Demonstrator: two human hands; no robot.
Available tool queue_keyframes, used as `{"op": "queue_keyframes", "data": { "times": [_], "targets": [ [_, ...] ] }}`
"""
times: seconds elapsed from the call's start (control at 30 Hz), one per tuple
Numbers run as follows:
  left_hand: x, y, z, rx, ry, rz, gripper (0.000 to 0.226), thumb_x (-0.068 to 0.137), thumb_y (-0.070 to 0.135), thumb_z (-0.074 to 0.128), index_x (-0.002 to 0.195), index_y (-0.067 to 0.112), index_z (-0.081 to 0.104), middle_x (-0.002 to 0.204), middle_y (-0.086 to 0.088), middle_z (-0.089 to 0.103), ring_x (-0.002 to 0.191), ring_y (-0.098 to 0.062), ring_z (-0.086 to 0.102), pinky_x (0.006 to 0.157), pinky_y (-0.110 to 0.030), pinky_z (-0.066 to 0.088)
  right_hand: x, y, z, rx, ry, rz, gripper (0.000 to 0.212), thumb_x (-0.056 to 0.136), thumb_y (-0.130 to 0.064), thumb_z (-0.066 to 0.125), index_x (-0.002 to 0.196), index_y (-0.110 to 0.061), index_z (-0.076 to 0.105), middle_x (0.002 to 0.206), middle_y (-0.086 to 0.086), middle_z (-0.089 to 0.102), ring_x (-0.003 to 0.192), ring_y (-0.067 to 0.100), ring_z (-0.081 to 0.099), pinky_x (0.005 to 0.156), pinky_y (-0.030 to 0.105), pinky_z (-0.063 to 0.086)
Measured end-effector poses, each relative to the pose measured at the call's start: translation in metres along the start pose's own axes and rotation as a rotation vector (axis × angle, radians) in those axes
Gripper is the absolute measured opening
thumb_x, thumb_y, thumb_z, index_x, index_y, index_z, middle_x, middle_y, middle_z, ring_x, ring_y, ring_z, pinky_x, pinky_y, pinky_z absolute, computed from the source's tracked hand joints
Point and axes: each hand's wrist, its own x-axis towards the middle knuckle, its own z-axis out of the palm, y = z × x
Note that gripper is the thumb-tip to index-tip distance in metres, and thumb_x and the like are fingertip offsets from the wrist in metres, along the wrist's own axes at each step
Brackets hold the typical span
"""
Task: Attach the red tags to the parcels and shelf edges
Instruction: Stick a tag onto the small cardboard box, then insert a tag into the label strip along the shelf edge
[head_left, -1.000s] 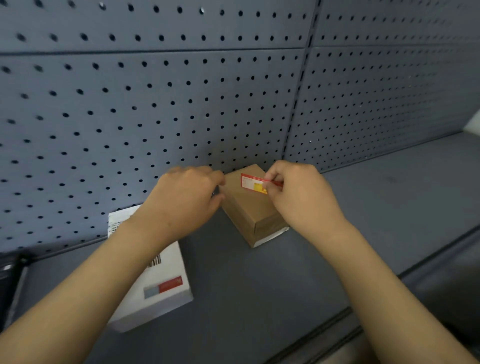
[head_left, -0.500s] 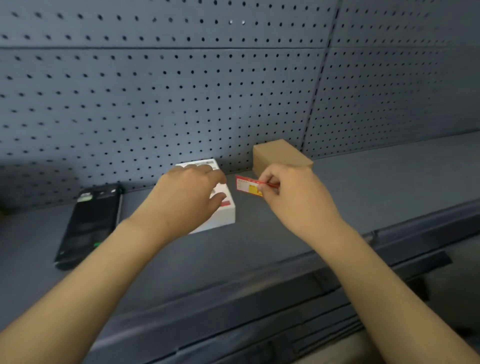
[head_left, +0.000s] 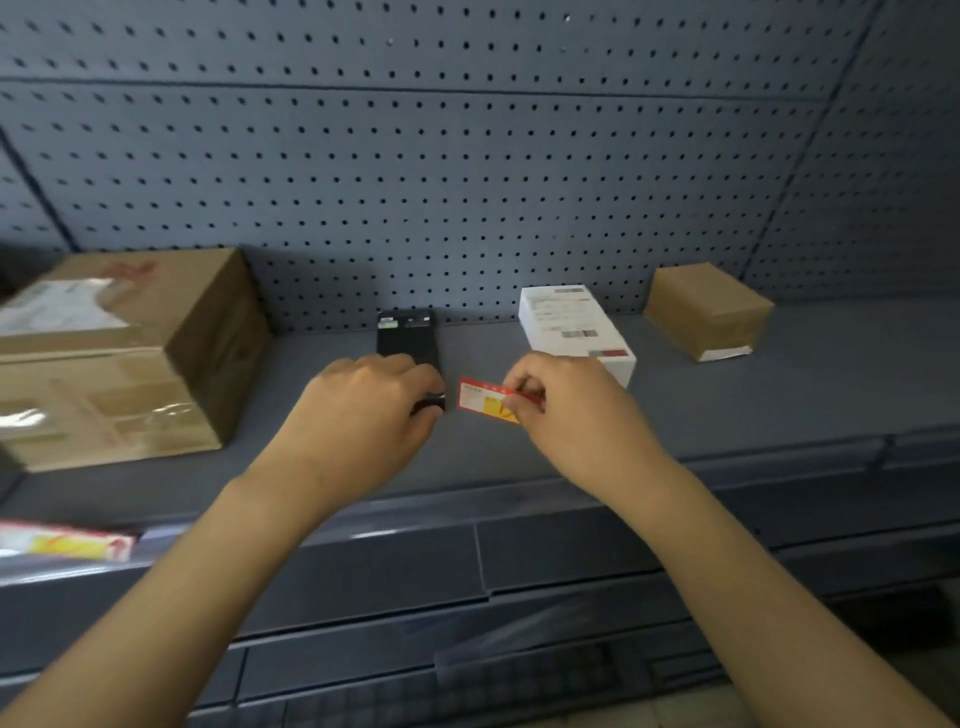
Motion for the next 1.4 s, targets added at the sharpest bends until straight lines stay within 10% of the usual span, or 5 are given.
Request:
{"op": "queue_keyframes", "data": {
  "times": [0.87, 1.0, 1.4],
  "targets": [
    [-0.079, -0.013, 0.050, 0.042, -0.283, -0.071, 0.012, 0.076, 0.005, 0.061, 0.077, 0.015, 0.068, 0.079, -0.006, 0.068, 0.071, -0.027, 0.063, 0.059, -0.030, 0.047, -0.024, -0.033, 0.065, 0.079, -0.152, 0.046, 0.007, 0.090, -0.013, 0.059, 0.093, -0.018, 0.063, 0.094, 0.001, 0.073, 0.080, 0.015, 0.067, 0.074, 0.035, 0.056],
    [-0.075, -0.012, 0.048, 0.092, -0.299, -0.065, 0.019, 0.055, 0.005, 0.078, 0.057, 0.018, 0.065, 0.055, -0.002, 0.064, 0.048, -0.022, 0.059, 0.042, -0.024, 0.042, -0.020, -0.028, 0.066, 0.082, -0.143, 0.024, 0.007, 0.091, -0.014, 0.059, 0.092, -0.018, 0.063, 0.092, 0.001, 0.074, 0.079, 0.015, 0.067, 0.073, 0.035, 0.057],
    [-0.077, -0.007, 0.047, 0.006, -0.311, -0.104, 0.015, 0.088, 0.005, 0.049, 0.088, 0.014, 0.062, 0.088, -0.009, 0.066, 0.078, -0.029, 0.060, 0.064, -0.034, 0.047, -0.022, -0.022, 0.083, -0.015, -0.149, -0.055, 0.009, 0.089, -0.023, 0.061, 0.096, -0.019, 0.063, 0.092, 0.009, 0.066, 0.076, 0.021, 0.063, 0.068, 0.041, 0.057]
  ]
}}
